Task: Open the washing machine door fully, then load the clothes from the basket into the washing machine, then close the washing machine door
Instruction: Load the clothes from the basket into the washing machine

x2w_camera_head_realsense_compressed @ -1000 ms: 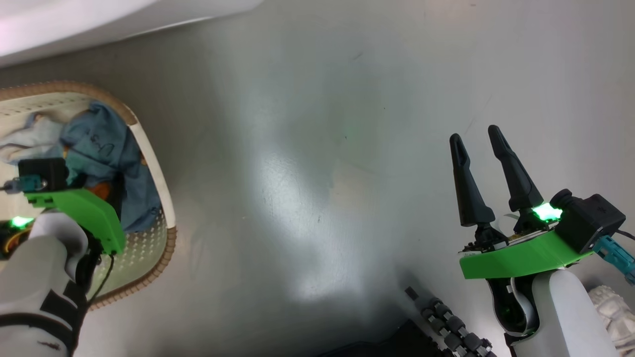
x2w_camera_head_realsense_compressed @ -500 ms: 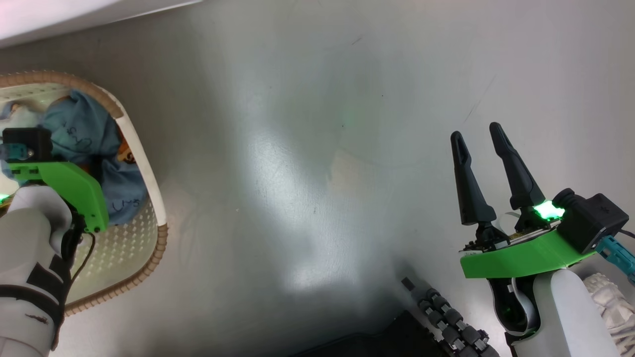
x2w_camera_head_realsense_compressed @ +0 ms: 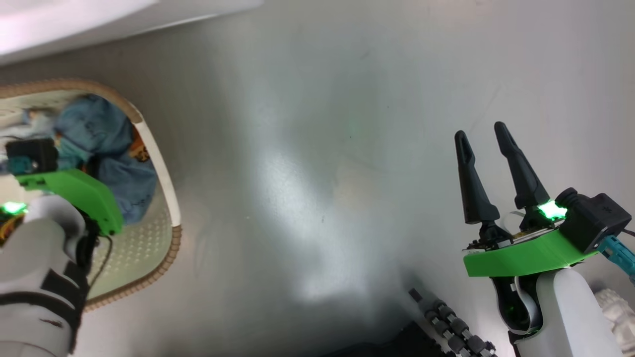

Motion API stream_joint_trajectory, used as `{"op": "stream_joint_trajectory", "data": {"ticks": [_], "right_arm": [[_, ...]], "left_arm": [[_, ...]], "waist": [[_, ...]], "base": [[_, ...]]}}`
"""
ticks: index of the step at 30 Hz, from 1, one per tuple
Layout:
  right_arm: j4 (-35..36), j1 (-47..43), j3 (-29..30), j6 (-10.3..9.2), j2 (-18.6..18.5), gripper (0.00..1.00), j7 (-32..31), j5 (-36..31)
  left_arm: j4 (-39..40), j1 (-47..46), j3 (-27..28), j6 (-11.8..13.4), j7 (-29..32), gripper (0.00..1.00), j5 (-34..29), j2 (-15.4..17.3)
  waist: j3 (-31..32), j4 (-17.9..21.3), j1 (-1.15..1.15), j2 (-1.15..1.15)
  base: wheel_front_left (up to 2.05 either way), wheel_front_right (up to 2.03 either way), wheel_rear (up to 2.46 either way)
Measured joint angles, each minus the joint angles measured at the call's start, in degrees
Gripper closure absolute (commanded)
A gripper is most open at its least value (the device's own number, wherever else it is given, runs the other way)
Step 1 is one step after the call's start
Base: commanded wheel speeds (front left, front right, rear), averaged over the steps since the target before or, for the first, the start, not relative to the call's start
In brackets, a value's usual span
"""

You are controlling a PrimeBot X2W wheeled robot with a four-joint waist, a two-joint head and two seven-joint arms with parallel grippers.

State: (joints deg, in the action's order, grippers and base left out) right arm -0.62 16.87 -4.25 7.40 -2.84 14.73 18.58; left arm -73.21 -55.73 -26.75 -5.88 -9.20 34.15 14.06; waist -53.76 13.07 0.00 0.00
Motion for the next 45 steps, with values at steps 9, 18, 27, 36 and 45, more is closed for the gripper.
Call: {"op": "stream_joint_trajectory", "data": {"ticks": [9,18,27,36,45], "right_arm": [[-0.47,1.02,0.88,0.00,-0.02,0.00,0.00,-1.22],[-2.93,1.01,0.68,0.00,-0.08,0.00,0.00,-2.01],[-4.99,0.64,0.92,0.00,-0.15,0.00,0.00,-2.48],[-6.72,-1.92,1.16,0.00,-0.18,0.00,0.00,-2.55],[-7.73,-4.24,1.34,0.00,-0.18,0.00,0.00,-2.63]], "left_arm": [[2.02,4.83,1.20,-1.04,-4.93,1.00,2.36,-2.22],[14.96,14.02,7.43,-1.29,-5.02,1.00,2.31,-2.66],[25.92,23.77,14.58,-1.45,-5.02,1.00,-2.38,-5.45],[35.29,30.05,19.25,-1.45,-5.02,1.00,-6.11,-8.11],[44.99,35.95,21.73,-1.45,-5.34,1.00,-9.81,-9.21]], "waist": [[5.06,-2.50,0.00,0.00],[11.64,-5.67,0.00,0.00],[18.42,-8.79,0.00,0.00],[24.80,-10.83,0.00,0.00],[31.13,-12.26,0.00,0.00]], "base": [[0.00,0.00,0.00],[0.00,0.00,0.00],[0.00,0.00,0.00],[0.00,0.00,0.00],[0.00,0.00,0.00]]}}
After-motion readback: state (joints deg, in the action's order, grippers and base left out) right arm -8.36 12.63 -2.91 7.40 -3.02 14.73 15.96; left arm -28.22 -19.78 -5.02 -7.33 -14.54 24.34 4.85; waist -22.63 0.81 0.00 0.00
